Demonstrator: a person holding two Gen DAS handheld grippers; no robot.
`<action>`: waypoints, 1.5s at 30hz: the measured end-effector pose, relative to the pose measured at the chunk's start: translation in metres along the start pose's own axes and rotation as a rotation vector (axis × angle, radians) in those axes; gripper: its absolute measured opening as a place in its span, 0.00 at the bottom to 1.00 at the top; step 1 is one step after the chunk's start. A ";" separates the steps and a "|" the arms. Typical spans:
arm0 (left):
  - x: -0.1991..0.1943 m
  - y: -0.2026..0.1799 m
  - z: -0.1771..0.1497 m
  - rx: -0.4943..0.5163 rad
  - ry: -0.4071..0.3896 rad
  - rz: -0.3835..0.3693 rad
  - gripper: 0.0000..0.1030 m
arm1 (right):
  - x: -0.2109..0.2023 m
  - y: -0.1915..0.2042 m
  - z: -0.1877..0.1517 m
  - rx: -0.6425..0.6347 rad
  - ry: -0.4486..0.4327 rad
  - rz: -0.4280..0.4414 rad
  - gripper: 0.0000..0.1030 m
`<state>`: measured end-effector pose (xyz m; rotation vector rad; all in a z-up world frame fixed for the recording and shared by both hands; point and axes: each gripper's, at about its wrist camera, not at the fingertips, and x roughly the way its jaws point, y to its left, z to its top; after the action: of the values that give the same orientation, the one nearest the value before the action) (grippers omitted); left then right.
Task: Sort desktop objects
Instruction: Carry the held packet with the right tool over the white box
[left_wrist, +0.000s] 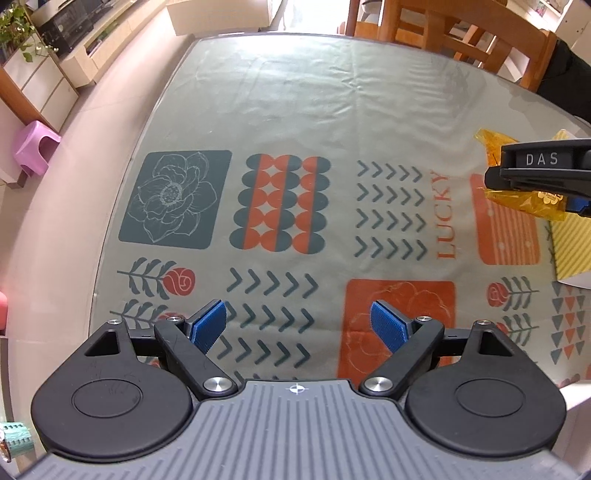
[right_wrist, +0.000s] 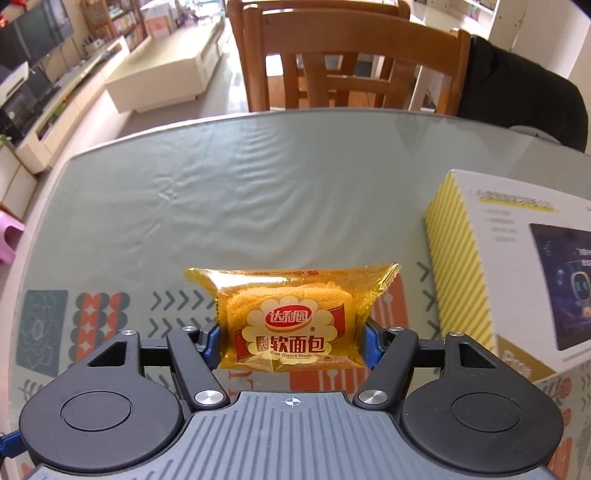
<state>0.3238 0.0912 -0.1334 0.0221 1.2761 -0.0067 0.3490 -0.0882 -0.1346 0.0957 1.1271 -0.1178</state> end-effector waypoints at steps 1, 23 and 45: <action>-0.003 -0.002 -0.002 0.000 -0.003 -0.004 1.00 | -0.004 -0.003 -0.004 0.001 -0.003 -0.001 0.64; -0.045 -0.026 -0.064 0.011 -0.020 -0.026 1.00 | -0.096 -0.066 -0.084 0.024 -0.067 -0.028 0.64; -0.045 -0.045 -0.117 0.036 0.053 -0.039 1.00 | -0.098 -0.123 -0.226 0.003 0.228 -0.022 0.65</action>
<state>0.1982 0.0478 -0.1250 0.0283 1.3292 -0.0626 0.0877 -0.1747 -0.1448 0.1009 1.3555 -0.1303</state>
